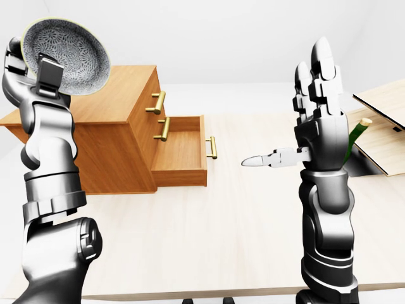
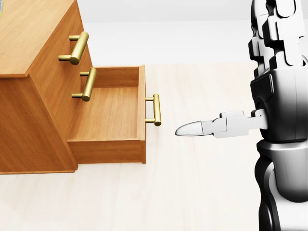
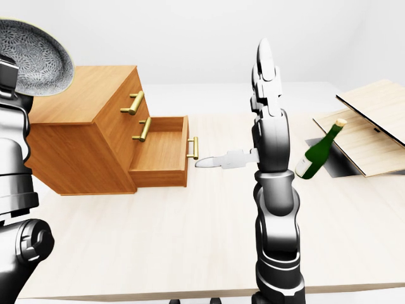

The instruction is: Put the bowl on top of the cabinet.

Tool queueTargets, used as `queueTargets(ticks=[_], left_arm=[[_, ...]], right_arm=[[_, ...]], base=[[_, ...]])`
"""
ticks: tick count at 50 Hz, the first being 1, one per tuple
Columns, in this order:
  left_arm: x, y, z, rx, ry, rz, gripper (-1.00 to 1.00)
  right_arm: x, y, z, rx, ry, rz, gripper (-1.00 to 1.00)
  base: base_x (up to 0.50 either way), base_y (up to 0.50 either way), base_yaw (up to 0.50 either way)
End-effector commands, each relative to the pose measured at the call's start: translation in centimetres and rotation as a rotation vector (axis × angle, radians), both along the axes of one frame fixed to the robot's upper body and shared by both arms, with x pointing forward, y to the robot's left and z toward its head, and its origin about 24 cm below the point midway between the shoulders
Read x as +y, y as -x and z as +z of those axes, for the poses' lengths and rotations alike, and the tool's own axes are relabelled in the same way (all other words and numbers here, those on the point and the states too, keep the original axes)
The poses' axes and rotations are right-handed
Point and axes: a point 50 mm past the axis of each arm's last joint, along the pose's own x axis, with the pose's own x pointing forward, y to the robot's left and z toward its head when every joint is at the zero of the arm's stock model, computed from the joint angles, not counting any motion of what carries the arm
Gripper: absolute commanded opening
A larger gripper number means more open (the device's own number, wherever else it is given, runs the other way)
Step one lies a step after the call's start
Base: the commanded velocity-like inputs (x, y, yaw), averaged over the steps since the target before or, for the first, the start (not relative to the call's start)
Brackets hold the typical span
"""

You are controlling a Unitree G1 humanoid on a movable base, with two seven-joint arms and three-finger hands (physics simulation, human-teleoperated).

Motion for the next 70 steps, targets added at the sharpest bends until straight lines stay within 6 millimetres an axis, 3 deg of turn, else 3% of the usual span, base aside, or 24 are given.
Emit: queueTargets(ticks=[1, 19, 46, 70], left_arm=[[0.4, -0.4, -0.7, 0.027, 0.049, -0.013, -1.00], [0.3, -0.8, -2.8, 0.115, 0.008, 0.024, -1.00], [1.9, -0.6, -3.6, 0.175, -0.013, 0.093, -1.00], [1.7, -0.5, -4.5, 0.188, -0.019, 0.089, -1.00]], right_arm=[[0.0, 0.1, 0.1, -0.006, 0.001, 0.001, 1.00], [0.0, 0.0, 0.1, -0.003, 0.001, 0.000, 1.00], [0.1, 0.0, 0.0, 0.001, 0.001, 0.002, 1.00], [0.2, 0.1, 0.2, -0.011, 0.004, 0.004, 1.00]], base=[[0.00, 0.00, 0.00], [0.00, 0.00, 0.00], [0.00, 0.00, 0.00], [0.00, 0.00, 0.00]])
